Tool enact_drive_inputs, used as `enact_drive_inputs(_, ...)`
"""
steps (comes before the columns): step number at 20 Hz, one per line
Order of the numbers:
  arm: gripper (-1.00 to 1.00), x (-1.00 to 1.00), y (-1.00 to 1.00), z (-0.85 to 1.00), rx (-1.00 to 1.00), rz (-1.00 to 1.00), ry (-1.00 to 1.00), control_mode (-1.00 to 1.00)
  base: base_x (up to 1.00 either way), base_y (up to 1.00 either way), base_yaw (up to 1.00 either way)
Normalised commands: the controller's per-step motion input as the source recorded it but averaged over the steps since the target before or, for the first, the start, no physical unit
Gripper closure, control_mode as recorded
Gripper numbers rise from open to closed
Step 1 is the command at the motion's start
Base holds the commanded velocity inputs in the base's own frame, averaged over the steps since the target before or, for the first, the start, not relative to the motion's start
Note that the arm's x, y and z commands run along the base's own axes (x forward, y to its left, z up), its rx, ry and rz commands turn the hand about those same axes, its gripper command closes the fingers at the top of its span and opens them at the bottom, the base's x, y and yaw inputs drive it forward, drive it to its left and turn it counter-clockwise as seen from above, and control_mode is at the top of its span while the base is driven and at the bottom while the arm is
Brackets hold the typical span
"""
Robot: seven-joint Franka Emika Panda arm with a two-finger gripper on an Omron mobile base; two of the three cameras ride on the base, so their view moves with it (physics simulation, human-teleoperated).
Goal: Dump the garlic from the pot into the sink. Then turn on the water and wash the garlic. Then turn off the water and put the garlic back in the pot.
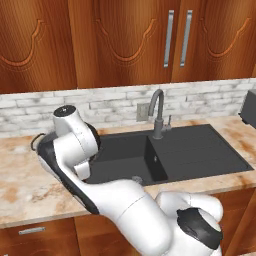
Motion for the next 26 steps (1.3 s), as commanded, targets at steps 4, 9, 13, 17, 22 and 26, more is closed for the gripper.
enact_drive_inputs(4,1.00,-0.19,-0.78,0.39,0.01,-0.08,-0.01,-1.00,0.00,0.00,0.00)
enact_drive_inputs(9,1.00,-0.02,-0.72,0.37,0.00,-0.14,-0.01,-1.00,0.00,0.00,0.00)
enact_drive_inputs(13,1.00,0.01,-0.69,0.27,0.00,-0.20,0.00,-1.00,0.00,0.00,0.00)
enact_drive_inputs(17,1.00,0.09,-0.63,0.15,0.00,-0.25,0.03,-1.00,0.00,0.00,0.00)
enact_drive_inputs(22,1.00,0.30,-0.43,0.18,0.00,-0.26,0.10,-1.00,0.00,0.00,0.00)
enact_drive_inputs(26,1.00,0.59,-0.11,0.13,-0.02,-0.23,0.12,-1.00,0.00,0.00,0.00)
